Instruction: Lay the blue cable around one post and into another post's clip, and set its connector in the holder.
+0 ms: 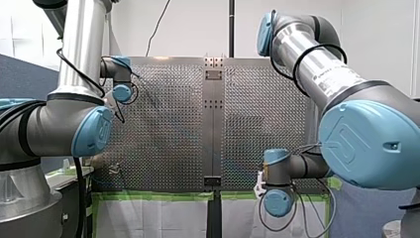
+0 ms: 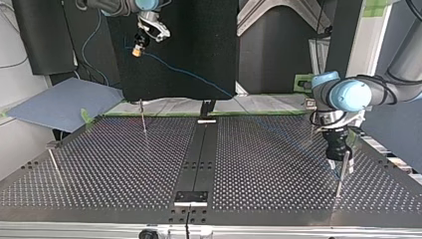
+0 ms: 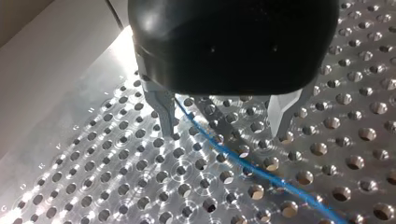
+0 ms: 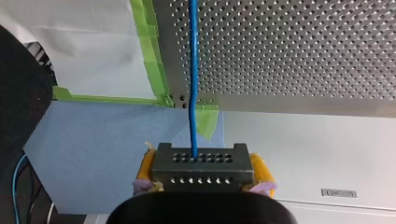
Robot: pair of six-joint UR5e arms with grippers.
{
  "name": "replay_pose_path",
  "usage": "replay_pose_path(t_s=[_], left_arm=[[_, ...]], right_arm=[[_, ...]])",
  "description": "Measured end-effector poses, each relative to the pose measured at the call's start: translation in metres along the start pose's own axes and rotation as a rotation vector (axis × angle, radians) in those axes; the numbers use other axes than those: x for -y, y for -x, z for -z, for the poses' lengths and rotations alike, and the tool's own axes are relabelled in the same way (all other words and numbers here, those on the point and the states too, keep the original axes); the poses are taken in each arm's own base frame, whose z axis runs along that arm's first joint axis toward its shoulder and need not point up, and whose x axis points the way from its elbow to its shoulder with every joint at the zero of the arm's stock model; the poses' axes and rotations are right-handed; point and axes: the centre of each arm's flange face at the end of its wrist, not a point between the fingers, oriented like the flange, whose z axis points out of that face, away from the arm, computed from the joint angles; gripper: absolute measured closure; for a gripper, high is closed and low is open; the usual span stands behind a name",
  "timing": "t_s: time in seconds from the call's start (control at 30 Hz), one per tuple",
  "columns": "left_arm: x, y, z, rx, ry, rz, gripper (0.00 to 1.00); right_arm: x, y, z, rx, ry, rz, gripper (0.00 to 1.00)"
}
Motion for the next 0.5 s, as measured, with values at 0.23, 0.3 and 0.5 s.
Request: replay_pose_path(t_s=[0.23,0.3,0.5], left_arm=[[0.002,-0.002,0.001,-0.002,-0.004,-0.006,0.0],[0.003,-0.002,0.001,-0.002,-0.005,-0.009,0.0],[0.004,-0.003,0.002,-0.004,-0.007,-0.019,0.0]], right_arm=[[-0.005,0.014,-0.041,-0.034,-0.005,-0.013,1.0],[-0.007,0.019,-0.052,-0.035,-0.005,-0.015,1.0],[-0.015,0.027,-0.084,-0.041,-0.007,-0.035,1.0]])
